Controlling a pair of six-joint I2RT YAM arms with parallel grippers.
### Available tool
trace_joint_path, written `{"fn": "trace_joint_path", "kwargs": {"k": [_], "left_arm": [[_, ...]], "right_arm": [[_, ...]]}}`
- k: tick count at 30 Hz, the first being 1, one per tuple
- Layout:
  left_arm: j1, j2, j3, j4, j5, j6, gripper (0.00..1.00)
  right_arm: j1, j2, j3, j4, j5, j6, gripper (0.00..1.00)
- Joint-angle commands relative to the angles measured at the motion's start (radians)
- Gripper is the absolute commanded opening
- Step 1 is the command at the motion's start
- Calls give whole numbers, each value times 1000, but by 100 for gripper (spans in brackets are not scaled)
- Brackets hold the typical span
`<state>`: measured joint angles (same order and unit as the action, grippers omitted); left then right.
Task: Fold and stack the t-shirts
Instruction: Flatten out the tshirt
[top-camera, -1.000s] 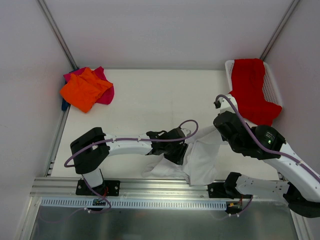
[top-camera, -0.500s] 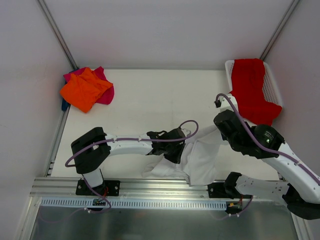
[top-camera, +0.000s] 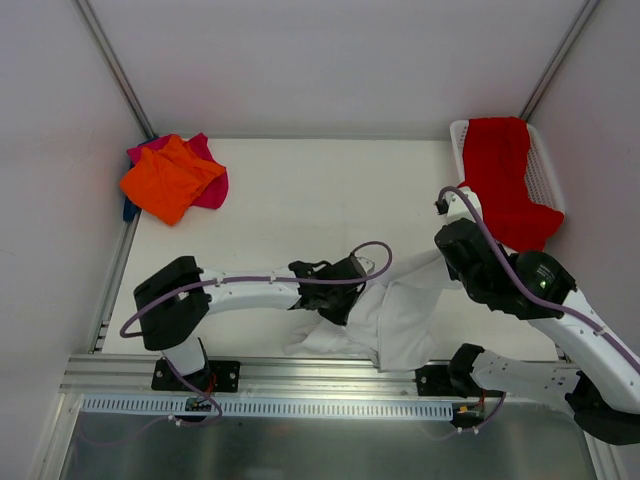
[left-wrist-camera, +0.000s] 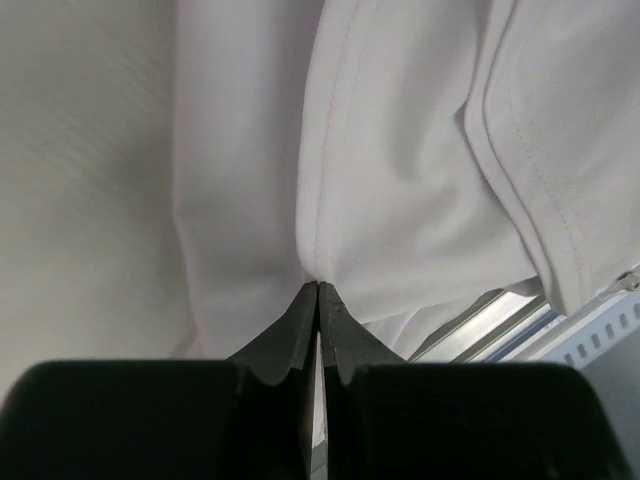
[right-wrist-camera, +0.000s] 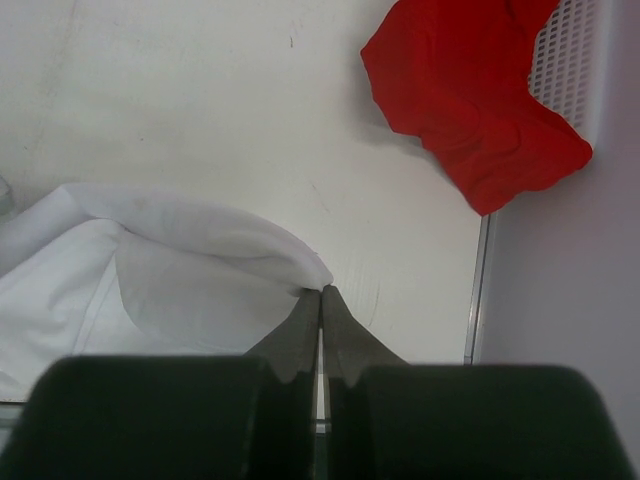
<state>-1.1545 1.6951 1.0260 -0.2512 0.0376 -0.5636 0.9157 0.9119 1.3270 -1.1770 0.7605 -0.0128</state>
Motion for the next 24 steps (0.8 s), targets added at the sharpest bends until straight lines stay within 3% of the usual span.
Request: {"fn": "trace_joint_path", "kwargs": {"k": [1, 10, 16, 21, 24], "left_arm": [[9, -184, 98, -202, -151, 118, 0], [142, -483, 469, -609, -396, 336, 0], [168, -506, 701, -767, -596, 442, 0], [173, -512, 917, -876, -676, 513, 0], [171, -525, 1058, -922, -596, 527, 0]], "right_arm": [[-14, -8, 3, 23, 0, -36, 0], [-37, -5, 109, 39, -6, -116, 1], [-37, -13, 221, 37, -20, -203, 0], [-37, -16, 392, -9, -103, -285, 1], [-37, -31, 538, -30, -226, -314, 0]]}}
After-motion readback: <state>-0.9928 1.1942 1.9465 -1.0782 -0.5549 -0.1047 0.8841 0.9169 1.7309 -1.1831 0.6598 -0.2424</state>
